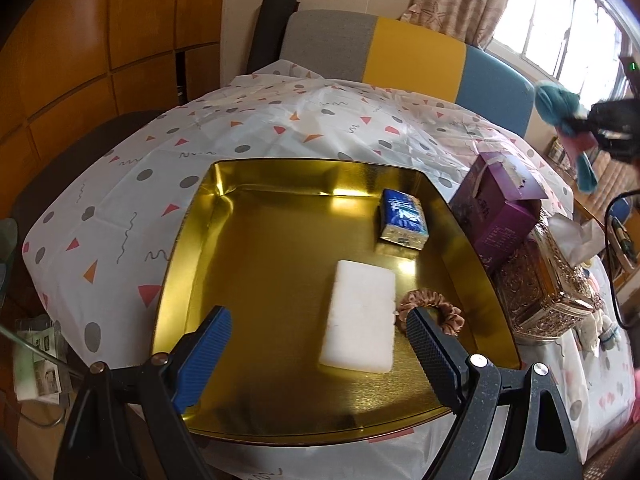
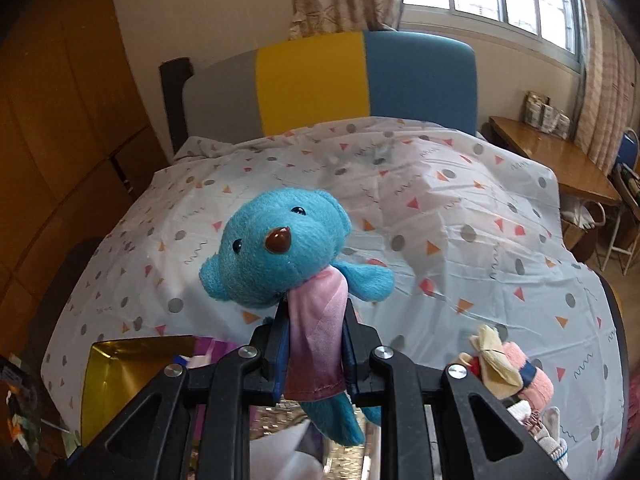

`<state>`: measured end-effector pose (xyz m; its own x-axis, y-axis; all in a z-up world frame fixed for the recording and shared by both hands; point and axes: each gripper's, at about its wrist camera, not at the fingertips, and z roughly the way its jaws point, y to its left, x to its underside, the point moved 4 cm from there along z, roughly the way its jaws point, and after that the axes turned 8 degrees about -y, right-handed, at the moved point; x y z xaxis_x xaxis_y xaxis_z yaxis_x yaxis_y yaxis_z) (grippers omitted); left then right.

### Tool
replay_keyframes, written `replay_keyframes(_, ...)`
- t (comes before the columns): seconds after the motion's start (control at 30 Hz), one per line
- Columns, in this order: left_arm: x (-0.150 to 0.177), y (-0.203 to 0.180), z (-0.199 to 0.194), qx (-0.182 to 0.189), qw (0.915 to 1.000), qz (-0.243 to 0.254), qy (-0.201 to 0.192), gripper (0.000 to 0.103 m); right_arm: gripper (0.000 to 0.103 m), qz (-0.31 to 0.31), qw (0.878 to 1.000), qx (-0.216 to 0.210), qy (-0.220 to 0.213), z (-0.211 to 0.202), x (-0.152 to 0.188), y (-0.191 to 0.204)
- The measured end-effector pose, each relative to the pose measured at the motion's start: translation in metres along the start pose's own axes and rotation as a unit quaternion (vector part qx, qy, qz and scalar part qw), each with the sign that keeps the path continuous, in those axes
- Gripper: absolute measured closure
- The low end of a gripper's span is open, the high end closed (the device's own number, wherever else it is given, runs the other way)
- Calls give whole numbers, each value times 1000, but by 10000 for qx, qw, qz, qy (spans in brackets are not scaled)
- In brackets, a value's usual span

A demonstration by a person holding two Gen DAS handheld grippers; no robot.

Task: Organize soft objects
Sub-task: 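Lift the blue teddy bear with the right gripper and carry it toward the gold tray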

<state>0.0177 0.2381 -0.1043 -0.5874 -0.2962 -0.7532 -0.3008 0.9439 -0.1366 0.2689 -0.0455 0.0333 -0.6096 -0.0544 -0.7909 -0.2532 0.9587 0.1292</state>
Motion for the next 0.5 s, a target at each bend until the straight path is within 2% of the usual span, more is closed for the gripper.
replay_keyframes(0.17,-1,14,-2,-160,9998,-109,-32,13,82,-520,9961,-709,51,-5,15,75)
replay_keyframes(0.3,0,24,-4,-306,9994,-167,-58,13,81,-843,9886,-1212,302,-7,50,124)
replay_keyframes(0.5,-2,33,-9,-502,9983,-219,-178,13,81,-994,9806,-1417,921,8,115,163)
